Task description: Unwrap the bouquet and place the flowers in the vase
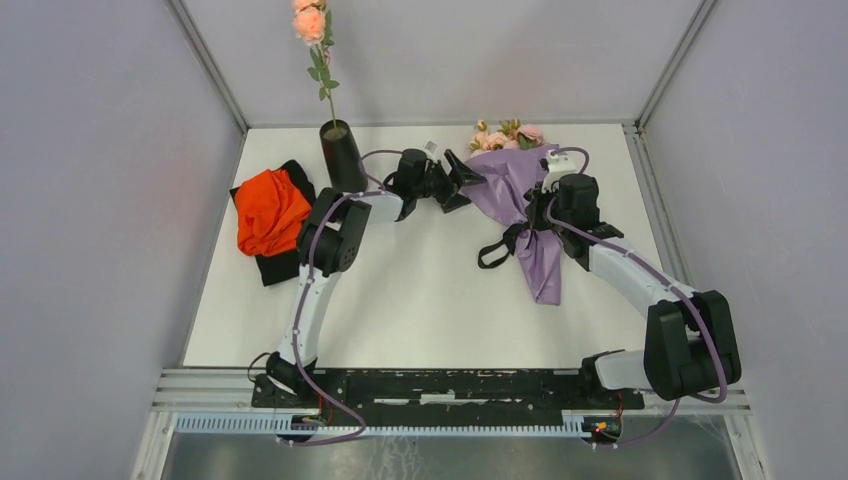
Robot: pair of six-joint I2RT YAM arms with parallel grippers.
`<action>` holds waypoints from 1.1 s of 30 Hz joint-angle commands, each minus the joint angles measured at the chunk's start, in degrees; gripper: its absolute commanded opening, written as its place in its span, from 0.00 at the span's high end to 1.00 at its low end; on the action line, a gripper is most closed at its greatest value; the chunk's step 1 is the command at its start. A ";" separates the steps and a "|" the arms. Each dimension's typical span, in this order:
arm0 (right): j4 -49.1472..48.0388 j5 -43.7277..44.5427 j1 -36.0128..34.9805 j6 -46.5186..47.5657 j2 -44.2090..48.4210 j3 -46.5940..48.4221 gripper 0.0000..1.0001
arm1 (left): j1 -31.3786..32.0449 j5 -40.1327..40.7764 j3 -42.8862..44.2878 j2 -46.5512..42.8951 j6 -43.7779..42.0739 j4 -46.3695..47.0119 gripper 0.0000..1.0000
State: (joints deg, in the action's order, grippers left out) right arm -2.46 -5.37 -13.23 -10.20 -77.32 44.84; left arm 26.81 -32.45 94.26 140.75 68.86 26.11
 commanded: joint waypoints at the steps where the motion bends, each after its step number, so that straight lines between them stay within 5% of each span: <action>1: -2.63 1.11 0.22 -1.14 0.73 -0.55 1.00 | 4.04 0.94 -2.68 -8.38 -7.73 -4.74 0.00; 6: -3.52 -0.61 0.17 -1.82 -0.20 -0.63 1.00 | 6.74 1.98 2.89 -10.74 -13.16 -12.31 0.00; 16: -3.93 0.02 0.18 -1.49 2.69 -3.03 1.00 | 8.59 -2.93 9.89 -9.27 -11.97 -9.55 0.00; 23: -4.57 -1.06 0.18 -1.75 4.72 -6.55 1.00 | 9.41 -9.17 20.66 3.36 -0.88 0.94 0.00; 33: -4.38 -2.03 0.15 -1.75 5.72 -7.68 1.00 | 10.79 -5.54 26.68 15.64 -4.85 -7.71 0.00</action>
State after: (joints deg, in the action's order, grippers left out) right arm -4.69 -6.46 -13.13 -11.35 -73.69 37.04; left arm 37.34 -38.92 118.65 153.27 64.88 22.72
